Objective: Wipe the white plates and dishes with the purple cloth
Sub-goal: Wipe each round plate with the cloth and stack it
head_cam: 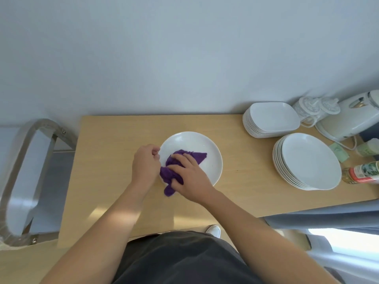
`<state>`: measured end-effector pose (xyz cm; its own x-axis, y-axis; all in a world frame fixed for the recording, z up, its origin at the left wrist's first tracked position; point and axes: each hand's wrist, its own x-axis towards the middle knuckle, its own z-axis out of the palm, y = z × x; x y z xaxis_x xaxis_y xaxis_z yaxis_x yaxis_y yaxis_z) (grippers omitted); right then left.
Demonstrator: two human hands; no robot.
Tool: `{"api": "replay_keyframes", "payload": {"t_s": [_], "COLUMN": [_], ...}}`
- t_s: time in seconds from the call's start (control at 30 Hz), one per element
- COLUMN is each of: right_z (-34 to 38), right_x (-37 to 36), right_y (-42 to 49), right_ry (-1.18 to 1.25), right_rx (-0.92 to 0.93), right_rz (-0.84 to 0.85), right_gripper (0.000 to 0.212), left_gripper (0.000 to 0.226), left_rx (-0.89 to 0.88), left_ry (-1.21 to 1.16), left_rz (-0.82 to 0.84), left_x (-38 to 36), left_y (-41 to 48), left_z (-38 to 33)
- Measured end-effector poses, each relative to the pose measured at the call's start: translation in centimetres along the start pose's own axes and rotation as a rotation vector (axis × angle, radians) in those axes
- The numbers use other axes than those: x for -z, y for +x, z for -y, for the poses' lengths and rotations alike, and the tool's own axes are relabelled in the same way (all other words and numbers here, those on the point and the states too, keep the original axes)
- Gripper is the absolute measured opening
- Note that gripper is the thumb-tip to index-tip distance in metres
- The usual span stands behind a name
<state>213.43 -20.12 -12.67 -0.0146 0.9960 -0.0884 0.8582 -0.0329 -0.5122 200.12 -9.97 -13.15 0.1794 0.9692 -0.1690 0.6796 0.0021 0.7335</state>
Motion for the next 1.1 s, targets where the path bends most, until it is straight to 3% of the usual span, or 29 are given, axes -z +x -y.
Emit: {"api": "replay_keyframes", "payload": {"t_s": [0.1,0.27,0.43,0.57,0.73,0.87,1.1], "right_z": [0.8,-1.0,-4.3,-5.4,-5.7,-4.9,-0.7], "right_x": [0.7,2.9,3.9,3.6,1.2,0.7,-1.9], "right_y": [-2.5,-5.3,-6.4,-4.5,-0.9,1.5,3.7], "right_ry": [0.052,-0.142,-0.110,-0.092,-0.358,-0.388,0.014], "right_rx": [-0.062,-0.204,-0.356,-0.403,-0.306,-0.294,-0.113], "right_rz": [0.033,0.017,-0.265,-0.360,-0.211,-0.087,0.011], "right_gripper": [0.038,0.034,0.030,0.027,0.036,0.052,0.052], "left_gripper": [0.028,0.029,0.029,0.028,0.026,0.023,0.022], "left_rx": [-0.015,-0.037,-0.042,-0.037,-0.028,-0.017,-0.018], "left_ry": [0.032,0.066,0.056,0.056,0.052,0.029,-0.014], "left_rz": [-0.018,-0.040,-0.040,-0.033,0.002,0.010,0.011], "left_x": [-0.3,-0.6,-0.5,-0.4,-0.3,-0.3,0.2], "left_y": [-0.1,-0.4,-0.6,-0.4,0.1,0.1,0.1], "left_z": [0.0,-0.2,-0.2,-0.1,0.2,0.3,-0.1]}}
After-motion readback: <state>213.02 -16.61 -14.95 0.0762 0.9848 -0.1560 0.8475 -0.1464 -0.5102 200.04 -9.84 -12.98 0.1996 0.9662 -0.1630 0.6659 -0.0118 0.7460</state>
